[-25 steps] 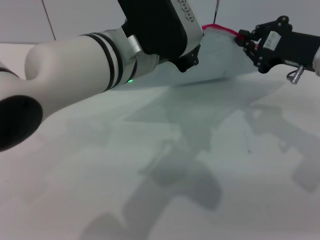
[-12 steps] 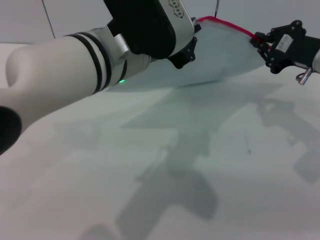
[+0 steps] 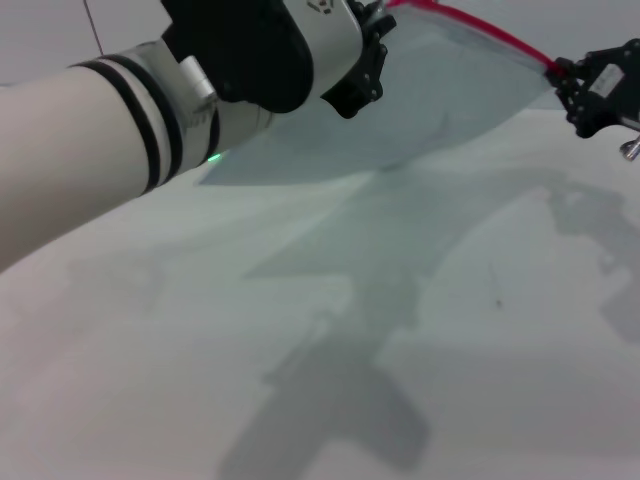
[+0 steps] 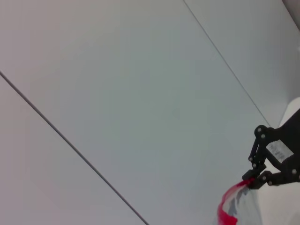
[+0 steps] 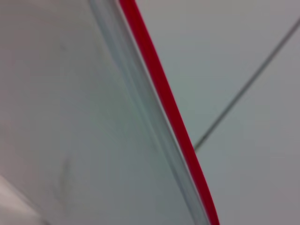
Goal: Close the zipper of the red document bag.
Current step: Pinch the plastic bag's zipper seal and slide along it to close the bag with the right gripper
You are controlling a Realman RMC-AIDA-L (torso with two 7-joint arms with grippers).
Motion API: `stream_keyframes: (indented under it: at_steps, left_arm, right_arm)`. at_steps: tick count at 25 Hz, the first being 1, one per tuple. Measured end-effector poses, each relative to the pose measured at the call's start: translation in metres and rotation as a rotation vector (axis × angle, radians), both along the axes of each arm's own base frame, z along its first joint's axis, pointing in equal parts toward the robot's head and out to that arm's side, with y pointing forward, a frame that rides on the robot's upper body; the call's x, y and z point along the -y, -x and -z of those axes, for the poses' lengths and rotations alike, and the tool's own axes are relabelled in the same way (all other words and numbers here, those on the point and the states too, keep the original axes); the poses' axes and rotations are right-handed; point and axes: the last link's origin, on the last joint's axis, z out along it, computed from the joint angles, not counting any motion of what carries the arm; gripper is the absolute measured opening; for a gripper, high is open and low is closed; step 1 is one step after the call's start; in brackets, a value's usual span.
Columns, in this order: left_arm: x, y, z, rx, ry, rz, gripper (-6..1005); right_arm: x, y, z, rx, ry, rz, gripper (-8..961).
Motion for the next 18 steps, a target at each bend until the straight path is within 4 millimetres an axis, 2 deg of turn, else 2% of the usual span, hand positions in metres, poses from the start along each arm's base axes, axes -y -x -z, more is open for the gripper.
stream_keyframes:
  at_steps: [4,18]
  left_arm:
    - [0.0033,0.0005,-0.0035,0.005,-0.008,0.0,69]
    - [0.0049,-0.0004,-0.0062,0.008,-0.013,0.002,71]
  right_arm:
    - [-0.0016,-0.0086,-0.0064,-0.003,-0.029,0.018,78]
    - [-0.0045,-0.0111,-0.0081,0.004,-0.048,0.036,79]
